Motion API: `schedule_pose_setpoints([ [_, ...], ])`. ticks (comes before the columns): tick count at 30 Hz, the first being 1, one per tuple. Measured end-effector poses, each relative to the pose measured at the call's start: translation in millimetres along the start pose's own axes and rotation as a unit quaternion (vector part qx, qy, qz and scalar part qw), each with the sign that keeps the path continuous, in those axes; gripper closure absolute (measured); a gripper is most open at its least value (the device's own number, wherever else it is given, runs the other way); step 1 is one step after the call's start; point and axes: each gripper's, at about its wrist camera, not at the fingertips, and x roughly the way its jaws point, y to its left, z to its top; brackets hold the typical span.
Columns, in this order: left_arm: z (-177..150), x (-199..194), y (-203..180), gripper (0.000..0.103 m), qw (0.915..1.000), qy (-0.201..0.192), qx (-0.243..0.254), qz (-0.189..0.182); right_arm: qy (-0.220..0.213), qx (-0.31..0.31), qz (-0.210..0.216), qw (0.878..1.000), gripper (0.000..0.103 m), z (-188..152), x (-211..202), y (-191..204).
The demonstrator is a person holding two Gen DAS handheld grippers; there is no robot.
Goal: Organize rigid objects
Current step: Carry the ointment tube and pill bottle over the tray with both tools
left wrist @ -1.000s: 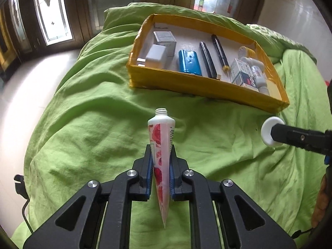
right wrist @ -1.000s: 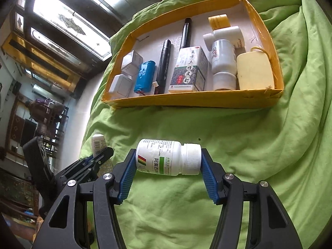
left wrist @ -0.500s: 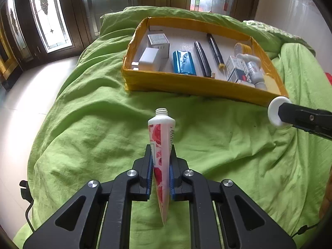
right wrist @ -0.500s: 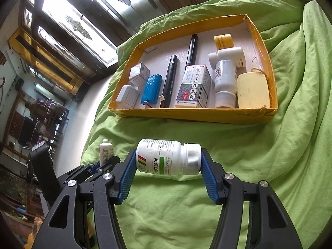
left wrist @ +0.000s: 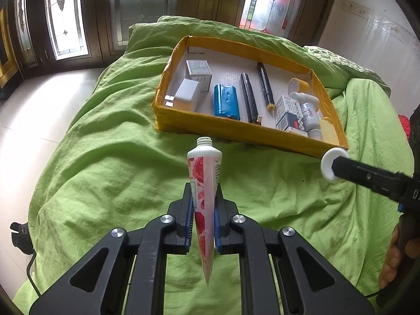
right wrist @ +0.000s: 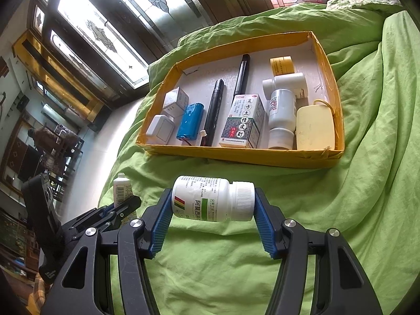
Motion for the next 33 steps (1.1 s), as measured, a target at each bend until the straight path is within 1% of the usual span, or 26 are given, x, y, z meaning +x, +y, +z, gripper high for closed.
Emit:
schedule_pose_setpoints([
  [5,9,-5,-8,0.093,0.9999,-0.006,0.005,0.006,0.000,0.001,-0.001,1.000,0.049,-1,0,0],
  [19,42,-16,-25,0.093,0.9993,-0.028,0.024,0.003,-0.022,-0.002,-0.010,1.000,0.049,1,-9,1],
  [26,58,-13,-26,0.093,0.9992,-0.030,0.027,-0.001,-0.026,-0.005,-0.015,1.000,0.049,2,-11,2],
  [33,63,-6,-25,0.093,0.9993,-0.029,0.022,-0.004,-0.032,-0.004,-0.018,0.999,0.049,7,-13,0],
])
